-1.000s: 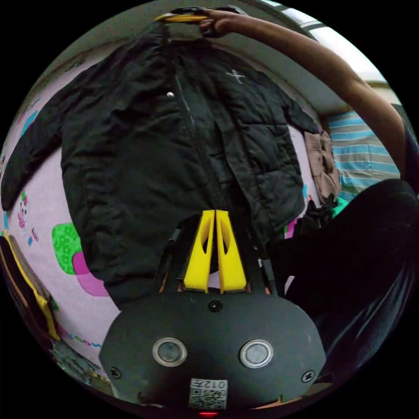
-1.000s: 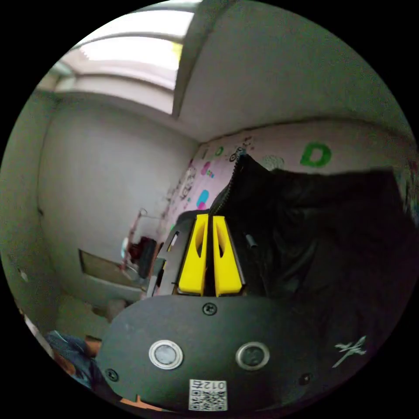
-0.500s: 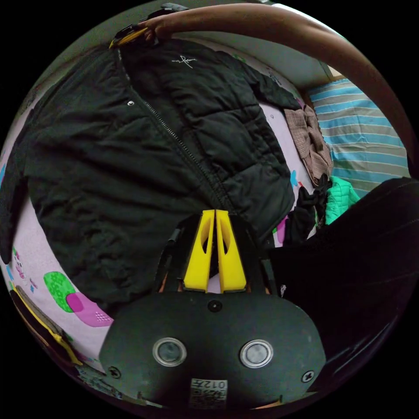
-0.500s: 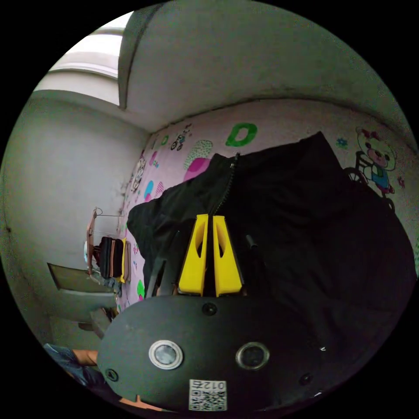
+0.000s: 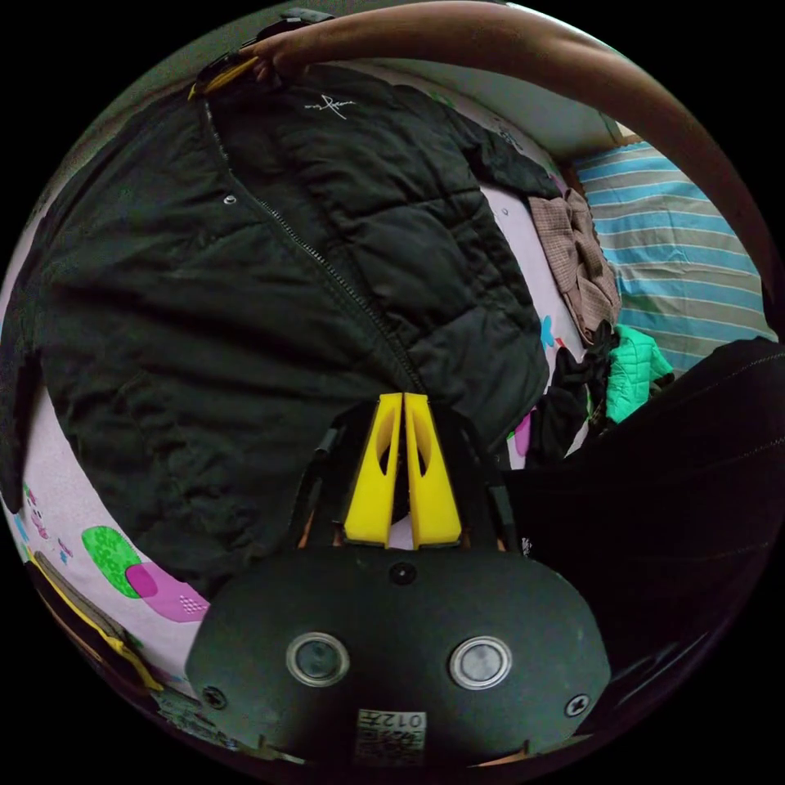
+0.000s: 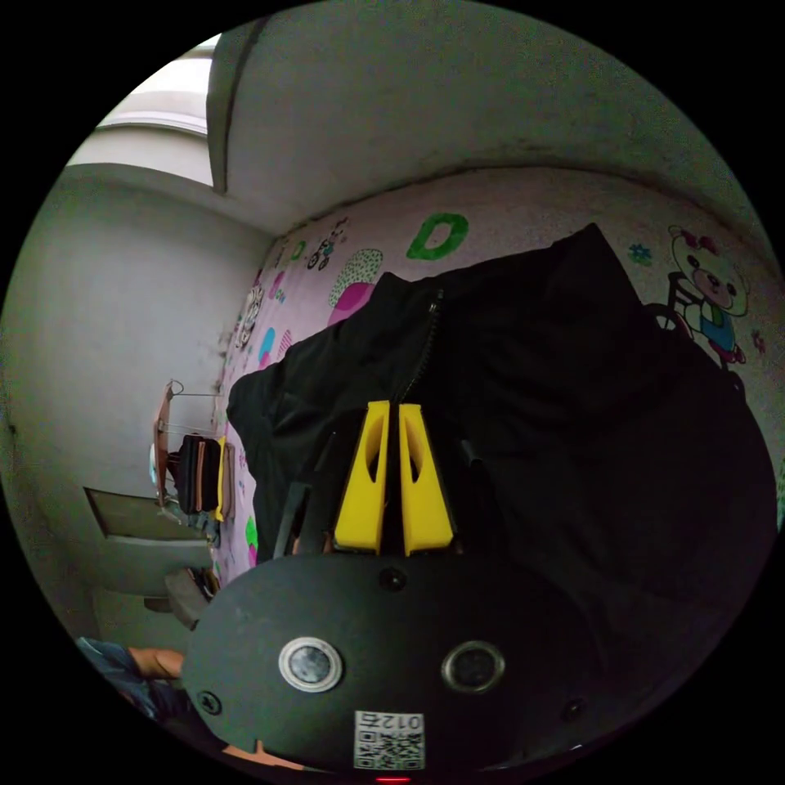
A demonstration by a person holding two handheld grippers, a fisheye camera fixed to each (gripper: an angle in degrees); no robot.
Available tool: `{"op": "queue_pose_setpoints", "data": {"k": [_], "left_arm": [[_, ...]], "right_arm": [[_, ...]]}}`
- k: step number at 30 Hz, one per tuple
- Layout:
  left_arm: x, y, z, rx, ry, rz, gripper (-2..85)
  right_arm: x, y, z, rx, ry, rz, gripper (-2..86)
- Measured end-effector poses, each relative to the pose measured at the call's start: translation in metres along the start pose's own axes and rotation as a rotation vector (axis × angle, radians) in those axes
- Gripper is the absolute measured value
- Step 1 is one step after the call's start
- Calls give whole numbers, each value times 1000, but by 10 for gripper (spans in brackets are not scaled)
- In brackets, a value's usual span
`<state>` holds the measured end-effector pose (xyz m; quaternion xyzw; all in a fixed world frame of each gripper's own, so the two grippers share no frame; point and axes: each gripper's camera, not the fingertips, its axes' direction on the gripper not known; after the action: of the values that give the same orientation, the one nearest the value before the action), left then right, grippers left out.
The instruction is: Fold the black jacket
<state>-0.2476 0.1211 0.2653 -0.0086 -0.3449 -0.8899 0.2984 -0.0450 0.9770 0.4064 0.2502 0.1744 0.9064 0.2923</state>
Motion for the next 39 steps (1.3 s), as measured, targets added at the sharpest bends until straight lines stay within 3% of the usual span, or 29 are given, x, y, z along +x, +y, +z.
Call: {"op": "queue_pose_setpoints", "data": {"k": [9, 17, 28, 35, 39], "left_arm": [[12, 13, 14, -23, -2, 5, 7], [49, 25, 57, -100, -150, 39, 8], [94, 66, 102, -151, -243, 43, 6], [124, 127, 68, -34, -141, -3, 7], [133, 130, -3, 126, -361, 52, 5]], "right_arm": [[-14, 11, 11, -24, 43, 7, -3], [-48, 14, 43, -150, 304, -75, -1], [-61, 14, 56, -219, 351, 29, 41], [-79, 38, 20, -331, 453, -72, 77], [-73, 62, -5, -412, 543, -106, 88]]}}
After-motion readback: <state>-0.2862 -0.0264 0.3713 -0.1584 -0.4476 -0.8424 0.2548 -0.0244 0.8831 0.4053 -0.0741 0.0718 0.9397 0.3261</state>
